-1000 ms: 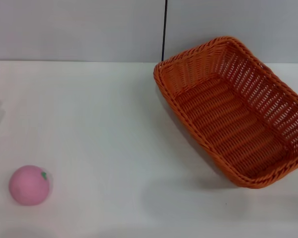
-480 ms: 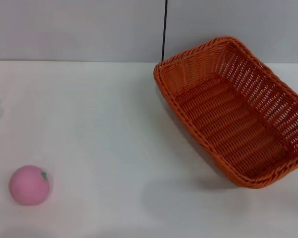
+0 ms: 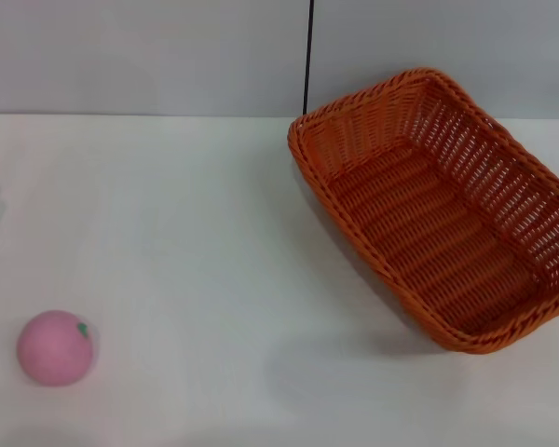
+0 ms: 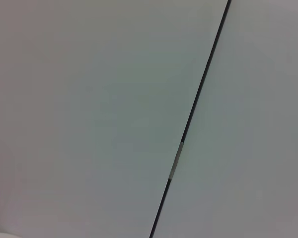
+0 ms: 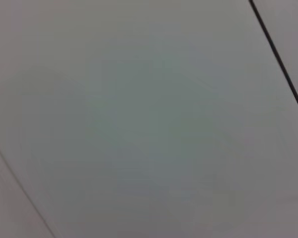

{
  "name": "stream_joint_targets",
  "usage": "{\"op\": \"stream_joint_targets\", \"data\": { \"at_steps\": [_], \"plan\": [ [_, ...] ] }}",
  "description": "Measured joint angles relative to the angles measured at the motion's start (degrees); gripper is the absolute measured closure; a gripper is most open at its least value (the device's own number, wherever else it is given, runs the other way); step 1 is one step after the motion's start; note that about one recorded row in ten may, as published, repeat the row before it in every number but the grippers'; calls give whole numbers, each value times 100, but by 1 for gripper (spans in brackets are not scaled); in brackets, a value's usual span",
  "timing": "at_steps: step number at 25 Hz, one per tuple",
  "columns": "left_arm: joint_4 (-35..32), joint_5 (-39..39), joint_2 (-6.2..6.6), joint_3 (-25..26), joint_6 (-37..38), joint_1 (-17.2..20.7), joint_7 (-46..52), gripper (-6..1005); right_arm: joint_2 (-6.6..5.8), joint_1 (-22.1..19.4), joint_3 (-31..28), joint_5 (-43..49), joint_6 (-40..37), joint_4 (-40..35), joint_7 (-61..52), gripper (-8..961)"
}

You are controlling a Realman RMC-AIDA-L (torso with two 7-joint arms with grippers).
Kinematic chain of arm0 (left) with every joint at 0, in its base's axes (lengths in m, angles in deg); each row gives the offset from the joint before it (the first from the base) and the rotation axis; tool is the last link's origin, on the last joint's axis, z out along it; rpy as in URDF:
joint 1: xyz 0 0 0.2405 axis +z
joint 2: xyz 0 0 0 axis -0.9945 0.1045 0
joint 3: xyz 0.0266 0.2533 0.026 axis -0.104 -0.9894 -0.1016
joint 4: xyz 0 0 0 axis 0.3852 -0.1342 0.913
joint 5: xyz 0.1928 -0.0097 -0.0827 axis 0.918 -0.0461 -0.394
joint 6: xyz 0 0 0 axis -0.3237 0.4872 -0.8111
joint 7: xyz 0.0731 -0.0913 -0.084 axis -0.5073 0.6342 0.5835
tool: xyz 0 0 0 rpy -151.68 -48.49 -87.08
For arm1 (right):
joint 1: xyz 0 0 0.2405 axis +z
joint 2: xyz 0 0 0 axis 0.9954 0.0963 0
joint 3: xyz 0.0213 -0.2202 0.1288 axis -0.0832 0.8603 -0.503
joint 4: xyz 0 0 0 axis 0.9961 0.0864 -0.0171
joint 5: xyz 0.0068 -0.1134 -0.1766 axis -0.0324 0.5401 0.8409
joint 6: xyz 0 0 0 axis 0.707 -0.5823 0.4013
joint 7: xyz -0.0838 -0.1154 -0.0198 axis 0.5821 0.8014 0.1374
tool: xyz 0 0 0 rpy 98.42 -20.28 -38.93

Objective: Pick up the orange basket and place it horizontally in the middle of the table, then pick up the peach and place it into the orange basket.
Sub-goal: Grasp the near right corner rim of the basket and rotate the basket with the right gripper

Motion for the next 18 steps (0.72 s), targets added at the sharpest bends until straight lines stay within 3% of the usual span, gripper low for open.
{"op": "stream_joint_targets", "data": {
  "at_steps": [1, 4, 5, 7, 8, 10, 11, 12, 15, 18],
  "plan": [
    [0, 0, 0, 0, 0, 0, 0, 159, 0, 0, 0, 0, 0, 0, 0, 135],
    [6, -4, -1, 0, -5, 5, 4, 159, -309, 559, -127, 1164, -473, -251, -795, 135],
    [30, -5, -1, 0, -27, 9, 7, 159, -495, 961, -213, 1814, -791, -156, -1128, 138],
    [40, -6, -1, 0, -37, 9, 8, 159, -639, 1326, -243, 2350, -1043, 15, -1351, 145],
    [43, -7, -1, 0, -54, 6, 8, 159, -639, 1326, -243, 2350, -1043, 15, -1351, 148],
    [47, -9, -1, -1, -69, -14, 8, 159, -803, 1802, -191, 2959, -1280, 352, -1547, 155],
    [47, -9, -1, -1, -69, -14, 8, 159, -803, 1802, -191, 2959, -1280, 352, -1547, 158],
    [48, -9, -1, -1, -82, -19, 8, 159, -897, 2024, -54, 3130, -1369, 655, -1587, 162],
    [49, 5, -1, -4, -104, -11, 9, 159, -984, 2160, 320, 3165, -1328, 1099, -1705, 172],
    [32, -2, -1, -2, -107, 22, 9, 159, -989, 2199, 647, 3177, -1077, 1357, -1822, 182]
  ]
}}
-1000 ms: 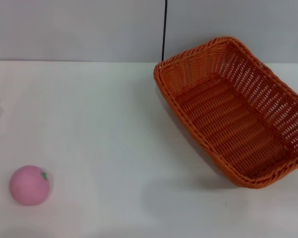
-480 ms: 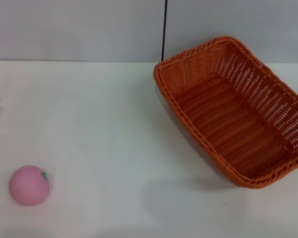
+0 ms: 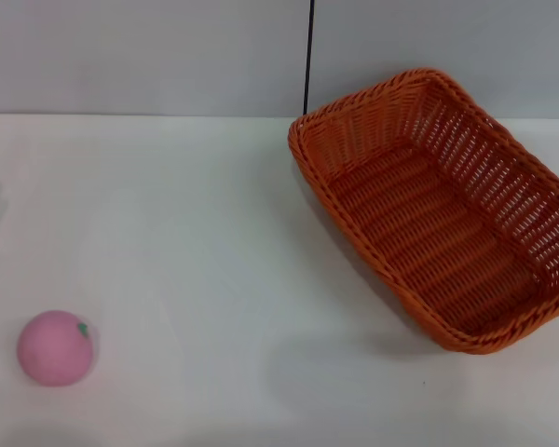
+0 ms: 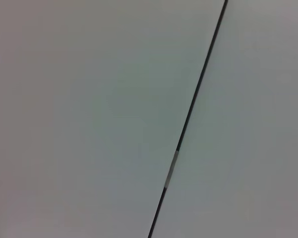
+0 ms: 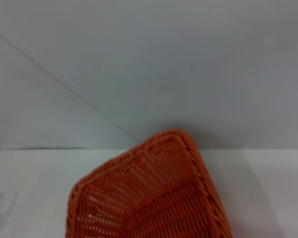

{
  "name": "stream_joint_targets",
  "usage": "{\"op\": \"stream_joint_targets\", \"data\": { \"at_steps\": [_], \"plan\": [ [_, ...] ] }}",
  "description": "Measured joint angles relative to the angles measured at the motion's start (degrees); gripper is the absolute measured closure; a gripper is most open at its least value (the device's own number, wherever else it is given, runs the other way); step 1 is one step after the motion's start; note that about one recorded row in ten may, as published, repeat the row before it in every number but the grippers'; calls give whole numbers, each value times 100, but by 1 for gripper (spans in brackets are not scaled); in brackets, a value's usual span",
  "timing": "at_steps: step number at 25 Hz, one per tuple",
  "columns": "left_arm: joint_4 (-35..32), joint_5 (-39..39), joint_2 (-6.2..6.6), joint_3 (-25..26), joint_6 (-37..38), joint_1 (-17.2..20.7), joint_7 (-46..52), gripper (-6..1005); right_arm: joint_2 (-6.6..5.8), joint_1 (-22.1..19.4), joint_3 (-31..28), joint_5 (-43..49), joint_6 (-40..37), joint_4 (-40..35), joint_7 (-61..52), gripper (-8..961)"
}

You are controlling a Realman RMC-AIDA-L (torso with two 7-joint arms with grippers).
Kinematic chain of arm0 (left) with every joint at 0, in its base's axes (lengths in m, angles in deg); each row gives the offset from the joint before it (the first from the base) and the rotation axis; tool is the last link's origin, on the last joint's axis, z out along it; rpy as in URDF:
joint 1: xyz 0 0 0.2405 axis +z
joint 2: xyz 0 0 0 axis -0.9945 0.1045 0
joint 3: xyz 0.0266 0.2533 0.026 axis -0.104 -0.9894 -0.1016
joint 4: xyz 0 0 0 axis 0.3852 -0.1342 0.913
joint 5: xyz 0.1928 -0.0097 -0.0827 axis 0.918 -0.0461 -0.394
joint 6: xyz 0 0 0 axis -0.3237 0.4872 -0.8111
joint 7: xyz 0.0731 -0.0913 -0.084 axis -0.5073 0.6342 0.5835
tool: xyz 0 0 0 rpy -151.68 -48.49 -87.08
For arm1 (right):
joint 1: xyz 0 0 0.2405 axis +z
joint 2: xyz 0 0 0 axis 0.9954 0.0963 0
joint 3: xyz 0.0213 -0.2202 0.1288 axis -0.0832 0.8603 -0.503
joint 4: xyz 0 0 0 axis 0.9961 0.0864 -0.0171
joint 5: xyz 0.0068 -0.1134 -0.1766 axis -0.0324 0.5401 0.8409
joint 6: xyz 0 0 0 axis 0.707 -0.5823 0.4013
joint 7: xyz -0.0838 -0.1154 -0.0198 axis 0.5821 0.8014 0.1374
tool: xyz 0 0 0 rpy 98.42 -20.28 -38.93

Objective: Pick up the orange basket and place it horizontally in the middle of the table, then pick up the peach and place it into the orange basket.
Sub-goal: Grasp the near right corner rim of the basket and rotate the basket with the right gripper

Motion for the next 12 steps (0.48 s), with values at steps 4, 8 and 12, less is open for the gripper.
{"op": "stream_joint_targets", "data": {
  "at_steps": [4, 8, 12],
  "plan": [
    [-20, -6, 0, 2, -2, 16, 0, 159, 38, 23, 267, 8, 280, 280, -43, 195],
    [-13, -8, 0, 2, -4, 20, 0, 159, 102, 75, 504, 13, 613, 630, -11, 209],
    [12, 12, 1, 2, -6, 19, 0, 159, 173, 100, 849, 13, 1177, 974, 39, 222]
  ]
}}
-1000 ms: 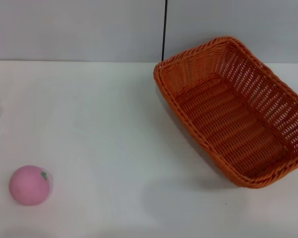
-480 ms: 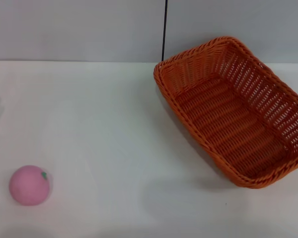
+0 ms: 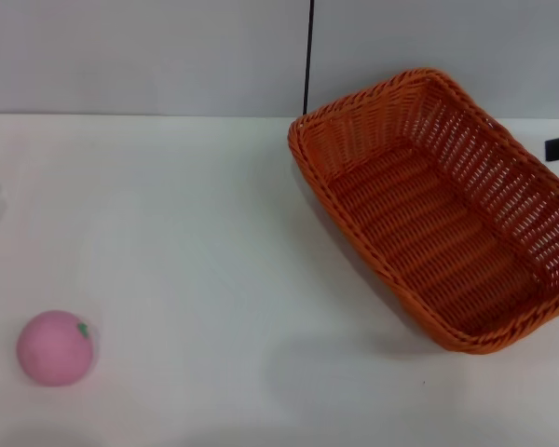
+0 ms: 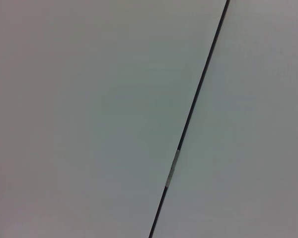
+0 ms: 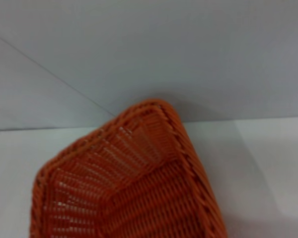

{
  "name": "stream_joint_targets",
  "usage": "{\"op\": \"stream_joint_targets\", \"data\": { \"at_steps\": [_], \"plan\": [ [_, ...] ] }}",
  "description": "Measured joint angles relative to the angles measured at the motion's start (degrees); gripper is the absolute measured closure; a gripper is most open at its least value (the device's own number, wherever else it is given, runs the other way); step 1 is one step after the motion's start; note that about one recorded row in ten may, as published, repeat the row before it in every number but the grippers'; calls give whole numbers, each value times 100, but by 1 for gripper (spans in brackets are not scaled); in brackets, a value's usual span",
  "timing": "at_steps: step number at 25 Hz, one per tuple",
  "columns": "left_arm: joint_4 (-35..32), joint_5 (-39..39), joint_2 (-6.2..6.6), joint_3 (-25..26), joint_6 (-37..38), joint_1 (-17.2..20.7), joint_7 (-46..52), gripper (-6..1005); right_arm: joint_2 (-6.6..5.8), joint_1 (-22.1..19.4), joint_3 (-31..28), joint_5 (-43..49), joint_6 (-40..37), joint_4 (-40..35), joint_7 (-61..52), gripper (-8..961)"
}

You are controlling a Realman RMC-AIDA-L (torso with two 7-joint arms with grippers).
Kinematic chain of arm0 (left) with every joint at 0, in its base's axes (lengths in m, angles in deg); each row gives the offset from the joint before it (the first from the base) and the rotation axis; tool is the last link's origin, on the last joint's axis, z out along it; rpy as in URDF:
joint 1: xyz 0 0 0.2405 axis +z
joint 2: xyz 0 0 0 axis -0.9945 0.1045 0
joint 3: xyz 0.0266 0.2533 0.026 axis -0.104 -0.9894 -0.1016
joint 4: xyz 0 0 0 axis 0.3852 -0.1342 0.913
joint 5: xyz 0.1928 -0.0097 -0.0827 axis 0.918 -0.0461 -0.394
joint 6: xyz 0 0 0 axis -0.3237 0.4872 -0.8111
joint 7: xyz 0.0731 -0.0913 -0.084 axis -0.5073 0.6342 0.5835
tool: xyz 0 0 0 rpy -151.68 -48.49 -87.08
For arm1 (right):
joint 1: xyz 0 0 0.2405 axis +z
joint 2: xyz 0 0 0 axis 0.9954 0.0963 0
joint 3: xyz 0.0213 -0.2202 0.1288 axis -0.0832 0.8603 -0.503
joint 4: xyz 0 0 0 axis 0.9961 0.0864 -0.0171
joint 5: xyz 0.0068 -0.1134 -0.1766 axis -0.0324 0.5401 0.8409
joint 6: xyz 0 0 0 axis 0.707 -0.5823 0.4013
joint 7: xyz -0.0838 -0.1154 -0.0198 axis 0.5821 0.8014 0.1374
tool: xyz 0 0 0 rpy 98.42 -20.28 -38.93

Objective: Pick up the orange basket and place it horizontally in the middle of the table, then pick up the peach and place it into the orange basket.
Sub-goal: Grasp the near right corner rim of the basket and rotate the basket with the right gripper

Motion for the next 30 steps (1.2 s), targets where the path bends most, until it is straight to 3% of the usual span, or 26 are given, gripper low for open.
{"op": "stream_joint_targets", "data": {
  "at_steps": [3, 5, 22, 30],
  "plan": [
    [2, 2, 0, -2, -4, -1, 0, 159, 31, 15, 154, 0, 195, 128, 30, 232],
    [-9, 2, 0, -2, -8, -2, 0, 158, 115, 41, 266, -5, 461, 262, 169, 239],
    [-48, 15, -7, -40, -139, 22, 0, 158, 511, 208, 267, -45, 1330, 664, 735, 296],
    [-55, 10, -9, -45, -202, 80, 8, 158, 552, 227, 243, -47, 1451, 685, 878, 579]
  ]
}}
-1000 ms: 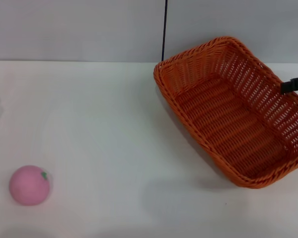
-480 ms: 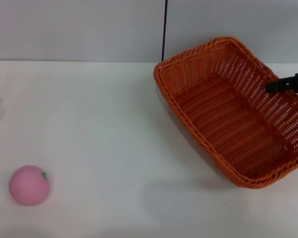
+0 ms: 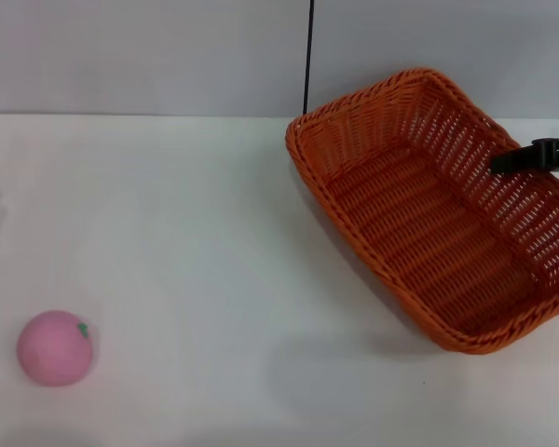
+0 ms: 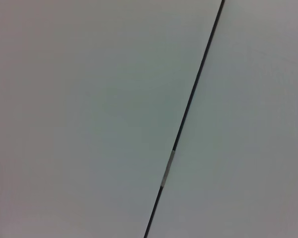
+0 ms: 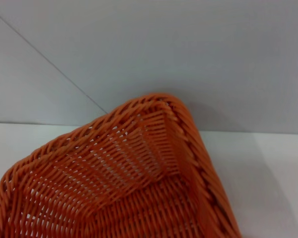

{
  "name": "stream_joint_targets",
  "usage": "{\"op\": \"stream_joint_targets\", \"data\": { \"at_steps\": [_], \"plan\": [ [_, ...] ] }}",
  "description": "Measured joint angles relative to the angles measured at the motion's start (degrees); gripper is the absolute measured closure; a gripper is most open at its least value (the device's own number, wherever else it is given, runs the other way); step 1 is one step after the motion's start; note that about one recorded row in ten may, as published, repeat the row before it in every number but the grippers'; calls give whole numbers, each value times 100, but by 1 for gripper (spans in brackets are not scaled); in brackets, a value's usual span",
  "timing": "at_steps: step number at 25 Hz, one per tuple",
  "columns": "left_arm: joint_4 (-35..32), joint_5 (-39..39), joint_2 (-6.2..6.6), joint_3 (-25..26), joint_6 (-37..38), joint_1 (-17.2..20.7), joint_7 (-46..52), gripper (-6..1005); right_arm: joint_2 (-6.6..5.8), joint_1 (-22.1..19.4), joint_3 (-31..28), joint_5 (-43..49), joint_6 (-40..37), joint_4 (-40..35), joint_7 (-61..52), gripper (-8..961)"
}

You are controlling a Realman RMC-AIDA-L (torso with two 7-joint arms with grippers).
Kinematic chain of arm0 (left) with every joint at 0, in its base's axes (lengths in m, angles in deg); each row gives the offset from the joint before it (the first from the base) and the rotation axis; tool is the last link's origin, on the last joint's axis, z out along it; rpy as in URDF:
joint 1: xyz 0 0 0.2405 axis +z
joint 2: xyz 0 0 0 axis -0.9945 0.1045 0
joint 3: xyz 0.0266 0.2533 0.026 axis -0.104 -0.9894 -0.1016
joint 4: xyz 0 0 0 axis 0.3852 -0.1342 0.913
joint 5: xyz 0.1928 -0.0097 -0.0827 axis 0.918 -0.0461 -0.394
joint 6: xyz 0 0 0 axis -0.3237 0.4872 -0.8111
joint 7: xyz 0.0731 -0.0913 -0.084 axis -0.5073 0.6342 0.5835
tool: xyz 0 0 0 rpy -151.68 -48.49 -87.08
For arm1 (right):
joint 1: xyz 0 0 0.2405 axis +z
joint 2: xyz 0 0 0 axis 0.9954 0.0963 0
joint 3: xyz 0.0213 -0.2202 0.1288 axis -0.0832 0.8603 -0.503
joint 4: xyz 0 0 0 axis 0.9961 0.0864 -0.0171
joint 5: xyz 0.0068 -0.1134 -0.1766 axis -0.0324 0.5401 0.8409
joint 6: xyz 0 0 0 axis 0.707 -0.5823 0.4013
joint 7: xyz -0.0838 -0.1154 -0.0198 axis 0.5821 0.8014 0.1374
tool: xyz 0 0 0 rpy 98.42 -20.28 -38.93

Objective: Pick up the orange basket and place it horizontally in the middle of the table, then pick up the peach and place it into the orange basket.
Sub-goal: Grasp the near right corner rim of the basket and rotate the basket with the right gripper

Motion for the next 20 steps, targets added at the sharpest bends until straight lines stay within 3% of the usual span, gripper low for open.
{"op": "stream_joint_targets", "data": {
  "at_steps": [6, 8, 12, 20],
  "plan": [
    [-2, -6, 0, 0, -19, 51, 1, 159, 27, -11, 19, 0, 78, 21, 153, 733],
    [-1, -2, 0, 0, -78, 72, 10, 159, 95, -3, 25, -7, 40, -10, 424, 797],
    [-1, 9, 0, 0, -140, 74, 10, 159, 168, 2, 32, -132, -121, -163, 862, 798],
    [0, 30, 7, -15, -381, 175, 10, 158, 126, 222, 110, -310, -1083, -905, 1751, 800]
  ]
}}
